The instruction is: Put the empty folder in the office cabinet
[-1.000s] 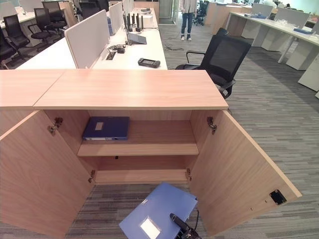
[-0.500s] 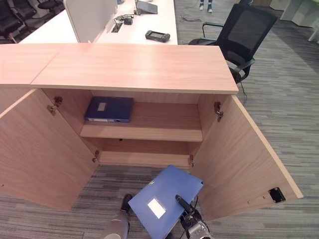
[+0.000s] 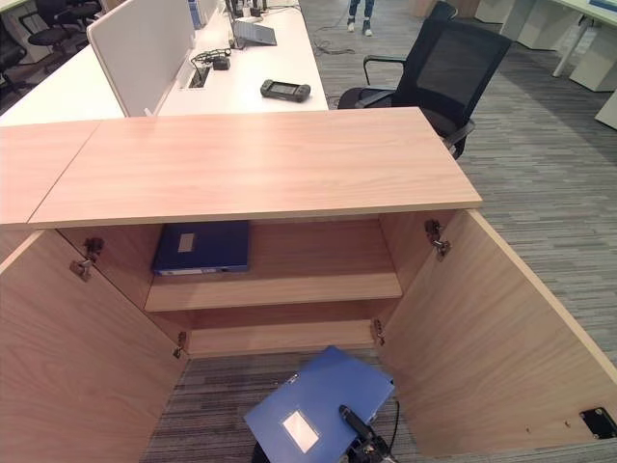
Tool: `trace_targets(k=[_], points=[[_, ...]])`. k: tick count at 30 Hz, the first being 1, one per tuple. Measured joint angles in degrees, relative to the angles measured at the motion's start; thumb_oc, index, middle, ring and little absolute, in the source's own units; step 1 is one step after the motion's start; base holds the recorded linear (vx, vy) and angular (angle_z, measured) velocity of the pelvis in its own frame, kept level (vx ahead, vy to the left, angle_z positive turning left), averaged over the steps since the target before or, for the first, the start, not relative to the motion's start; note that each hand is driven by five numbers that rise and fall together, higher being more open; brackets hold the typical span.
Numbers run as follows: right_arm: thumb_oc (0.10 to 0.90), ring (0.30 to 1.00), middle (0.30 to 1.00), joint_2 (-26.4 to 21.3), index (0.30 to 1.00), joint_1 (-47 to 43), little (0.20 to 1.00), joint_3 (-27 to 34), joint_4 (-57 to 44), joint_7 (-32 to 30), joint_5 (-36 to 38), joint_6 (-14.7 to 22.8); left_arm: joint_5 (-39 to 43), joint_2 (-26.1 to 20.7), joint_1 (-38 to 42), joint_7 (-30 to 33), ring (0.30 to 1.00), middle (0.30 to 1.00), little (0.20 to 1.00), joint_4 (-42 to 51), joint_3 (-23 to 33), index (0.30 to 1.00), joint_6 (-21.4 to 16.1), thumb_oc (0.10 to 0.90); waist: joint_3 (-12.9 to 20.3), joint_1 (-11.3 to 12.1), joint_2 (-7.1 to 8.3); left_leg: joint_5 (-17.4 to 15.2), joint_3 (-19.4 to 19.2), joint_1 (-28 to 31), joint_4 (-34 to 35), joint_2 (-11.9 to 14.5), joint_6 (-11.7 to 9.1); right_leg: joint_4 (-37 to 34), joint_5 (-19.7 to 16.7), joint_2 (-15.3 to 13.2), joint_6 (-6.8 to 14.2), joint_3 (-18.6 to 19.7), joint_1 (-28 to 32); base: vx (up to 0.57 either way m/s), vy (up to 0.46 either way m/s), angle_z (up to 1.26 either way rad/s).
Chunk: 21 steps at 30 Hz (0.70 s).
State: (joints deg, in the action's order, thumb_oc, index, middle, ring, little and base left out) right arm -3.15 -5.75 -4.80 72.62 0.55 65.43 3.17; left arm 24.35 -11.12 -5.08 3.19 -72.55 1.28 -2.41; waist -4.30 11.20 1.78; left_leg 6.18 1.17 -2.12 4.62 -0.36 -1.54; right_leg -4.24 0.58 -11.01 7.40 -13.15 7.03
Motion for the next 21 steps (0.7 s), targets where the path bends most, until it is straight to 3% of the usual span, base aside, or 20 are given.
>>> trace_targets(k=[5, 8, 10, 13, 14, 16, 17, 19, 21], points=[[0.4, 0.3, 0.3, 0.7, 0.3, -0.3, 0.3, 0.1, 0.2, -0.2, 0.0, 0.0, 0.0, 0.0, -0.5, 0.3, 0.9, 0.9, 0.9, -1.0, -0.9, 0.9, 0.1, 0.8, 0.8, 0.1, 2.14, -0.2, -0.9, -2.7, 0.0, -0.8, 0.6, 0.0, -0.5, -1.1, 0.6, 0.1, -3.1, 0.04, 0.172, -0.07], [0.4, 0.3, 0.3, 0.9, 0.3, -0.3, 0.3, -0.1, 0.2, -0.4, 0.0, 0.2, -0.4, -0.2, -0.5, 0.3, 0.9, 0.9, 0.9, -1.2, -1.0, 0.9, 0.0, 0.8, 0.9, 0.4, 2.69, -0.8, -1.0, -3.5, 0.0, -2.2, 1.0, 0.2, -0.4, -2.4, 0.9, -0.1, -3.9, 0.12, 0.316, 0.0], [0.4, 0.3, 0.3, 0.6, 0.3, -0.2, 0.3, -0.2, 0.0, -0.5, 0.0, 0.2, -1.2, -0.2, -0.5, 0.2, 0.9, 0.9, 0.9, -1.5, -0.8, 0.9, 0.1, 0.8, 0.9, 0.4, 2.64, -1.7, -1.0, -3.2, 0.0, -3.4, 2.4, 2.0, 0.1, -3.7, 1.8, -0.2, -4.1, 0.09, 0.248, 0.05], [0.4, 0.3, 0.3, -0.2, 0.3, 0.9, 0.3, -1.9, -1.5, -0.6, 0.0, 0.6, -4.4, 0.8, -1.3, 0.2, 0.9, 0.9, 0.9, -2.8, -1.6, 0.9, 0.5, 0.8, 0.9, 0.0, 0.57, -3.0, -0.8, -0.5, 0.2, -5.0, 5.2, 14.8, 1.8, -7.2, 2.2, -1.4, -7.1, 0.08, 0.328, 0.05], [0.4, 0.3, 0.3, -0.5, 0.3, 1.4, 0.3, -2.6, -2.6, -0.6, 0.1, 0.6, -4.7, 1.1, -1.0, 0.0, 0.9, 0.9, 0.9, -3.4, -2.4, 0.9, 0.8, 0.8, 0.6, -0.4, -0.14, -2.8, -0.6, 0.4, 0.0, -5.1, 6.0, 20.5, 2.8, -8.4, 1.0, -2.1, -8.8, 0.14, 0.183, 0.22], [0.4, 0.3, 0.3, 0.6, 0.3, 2.4, 0.3, -4.2, -3.2, -0.5, 0.1, 0.6, -5.7, 0.0, -1.0, -0.1, 0.9, 0.9, 0.9, -3.6, -3.4, 0.9, 0.9, 0.8, 0.2, -0.2, 0.71, -3.9, 0.9, 2.5, -0.1, -7.6, 7.4, 31.6, 3.3, -12.7, 0.8, -2.1, -12.0, 0.13, 0.106, 0.36], [0.4, 0.3, 0.3, 0.8, 0.3, 3.0, 0.3, -5.6, -4.3, -0.5, 0.2, 0.5, -6.7, -0.8, -1.2, -0.1, 0.9, 0.9, 0.9, -3.5, -4.0, 0.9, 1.0, 0.8, -0.2, 0.1, 1.96, -3.0, 0.9, 4.2, -0.2, -9.0, 8.5, 37.5, 2.6, -15.4, 1.4, -1.8, -13.7, 0.03, 0.016, 0.35], [0.4, 0.3, 0.3, 1.9, 0.3, 3.6, 0.3, -6.9, -5.6, -0.2, 0.1, 0.2, -6.7, -1.5, -1.8, -0.1, 0.9, 0.9, 0.9, -3.3, -4.2, 0.9, 1.1, 0.8, -0.2, 0.2, 2.7, -3.5, 1.4, 4.8, -0.6, -9.7, 9.3, 39.9, 2.1, -16.8, 1.5, -1.7, -14.4, 0.03, -0.038, 0.19], [0.4, 0.3, 0.3, 3.2, 0.3, 3.1, 0.3, -7.7, -9.2, 0.3, 0.4, 0.3, -6.7, -1.4, -2.6, -0.1, 0.9, 0.9, 0.9, -2.9, -4.4, 0.9, 1.1, 0.8, -0.7, 0.1, 2.27, -3.7, 1.4, 4.7, -0.8, -9.3, 9.5, 36.1, 2.8, -15.8, 2.2, -2.9, -16.5, -0.02, -0.113, -0.02]])
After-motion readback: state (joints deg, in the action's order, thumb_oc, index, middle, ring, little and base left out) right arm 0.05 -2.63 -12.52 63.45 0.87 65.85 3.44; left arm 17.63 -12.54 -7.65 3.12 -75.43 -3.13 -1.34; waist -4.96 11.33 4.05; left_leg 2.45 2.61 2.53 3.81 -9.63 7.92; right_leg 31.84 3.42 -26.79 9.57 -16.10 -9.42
